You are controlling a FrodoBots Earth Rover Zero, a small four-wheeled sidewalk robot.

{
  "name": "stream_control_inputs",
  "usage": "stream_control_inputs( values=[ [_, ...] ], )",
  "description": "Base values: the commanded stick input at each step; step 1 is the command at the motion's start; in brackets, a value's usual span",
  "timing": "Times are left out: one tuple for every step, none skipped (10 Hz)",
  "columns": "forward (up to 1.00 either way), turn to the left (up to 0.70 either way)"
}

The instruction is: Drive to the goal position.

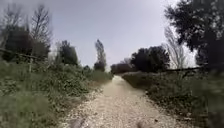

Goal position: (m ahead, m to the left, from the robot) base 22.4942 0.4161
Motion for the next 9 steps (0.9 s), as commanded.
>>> stream_control_inputs(
  values=[
    [1.00,0.00],
    [1.00,0.00],
    [1.00,-0.04],
    [1.00,-0.18],
    [1.00,-0.40],
    [1.00,-0.40],
    [1.00,-0.07],
    [1.00,0.00],
    [1.00,0.00]
  ],
)
